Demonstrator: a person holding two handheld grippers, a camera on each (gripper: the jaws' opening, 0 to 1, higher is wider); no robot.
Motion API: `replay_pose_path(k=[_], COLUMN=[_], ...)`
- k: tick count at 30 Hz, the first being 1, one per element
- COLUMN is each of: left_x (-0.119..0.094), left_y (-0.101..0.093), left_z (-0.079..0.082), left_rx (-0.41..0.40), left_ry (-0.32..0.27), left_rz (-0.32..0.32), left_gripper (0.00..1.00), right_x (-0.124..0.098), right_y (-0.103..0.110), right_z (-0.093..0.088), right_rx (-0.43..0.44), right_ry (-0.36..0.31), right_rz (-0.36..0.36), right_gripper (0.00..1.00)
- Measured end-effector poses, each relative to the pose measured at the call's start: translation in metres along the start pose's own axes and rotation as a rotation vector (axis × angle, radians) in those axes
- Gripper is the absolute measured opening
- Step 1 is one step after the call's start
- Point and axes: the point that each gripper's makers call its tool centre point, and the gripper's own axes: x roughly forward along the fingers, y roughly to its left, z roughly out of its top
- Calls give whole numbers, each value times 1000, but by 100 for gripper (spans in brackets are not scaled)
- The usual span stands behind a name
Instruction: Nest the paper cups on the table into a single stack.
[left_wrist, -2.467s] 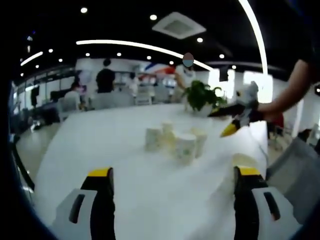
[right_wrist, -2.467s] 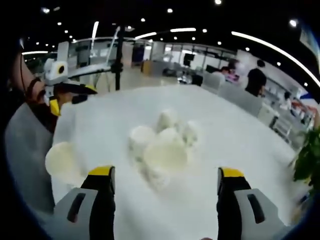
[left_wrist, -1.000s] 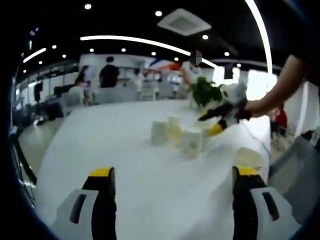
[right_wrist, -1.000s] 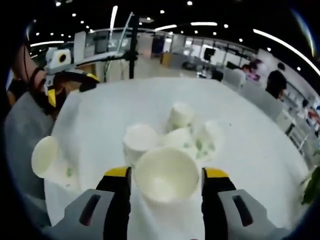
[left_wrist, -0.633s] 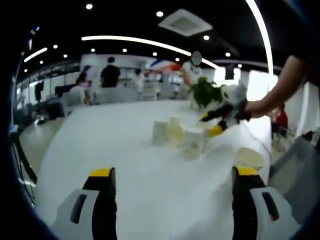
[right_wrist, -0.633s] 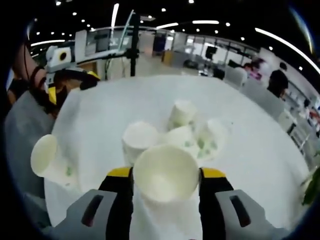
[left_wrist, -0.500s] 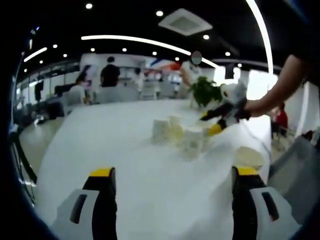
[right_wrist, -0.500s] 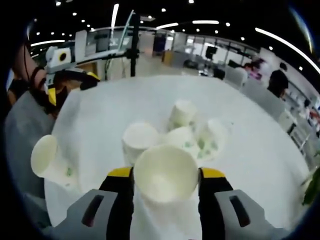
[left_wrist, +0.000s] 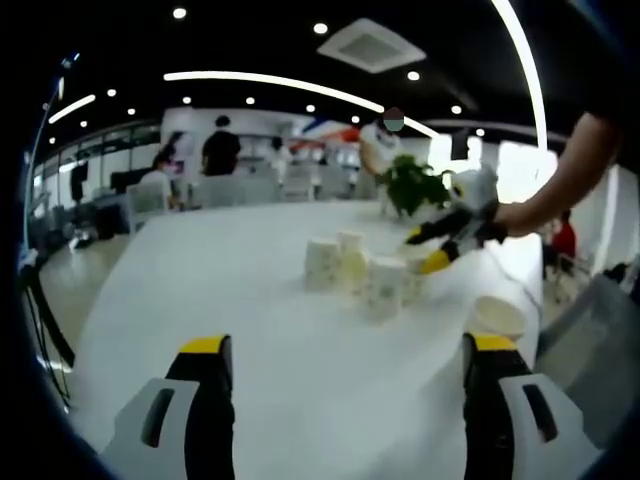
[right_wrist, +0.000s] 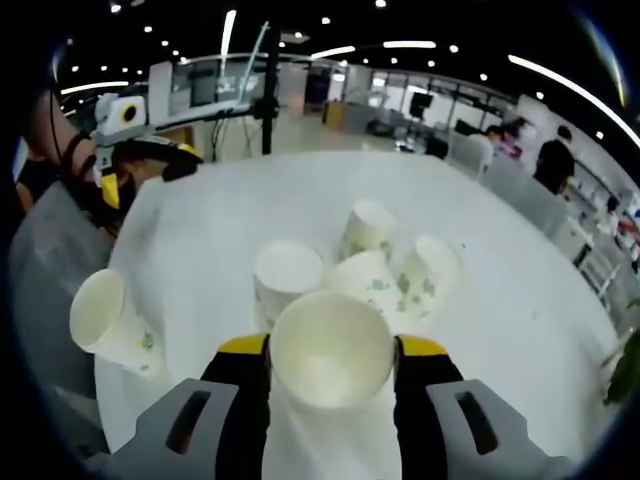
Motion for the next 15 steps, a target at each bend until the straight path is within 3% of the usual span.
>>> replay_pose_path(k=[15], left_x=[-1], left_y=[-8], left_z=[9], left_rx=[20], left_ry=[-11], left_rz=[-22], left_gripper=[93], right_x=[-27], right_y=[-3], right_z=[15], right_rx=[20], right_ry=[-44], right_rz=[-50], right_gripper=[45])
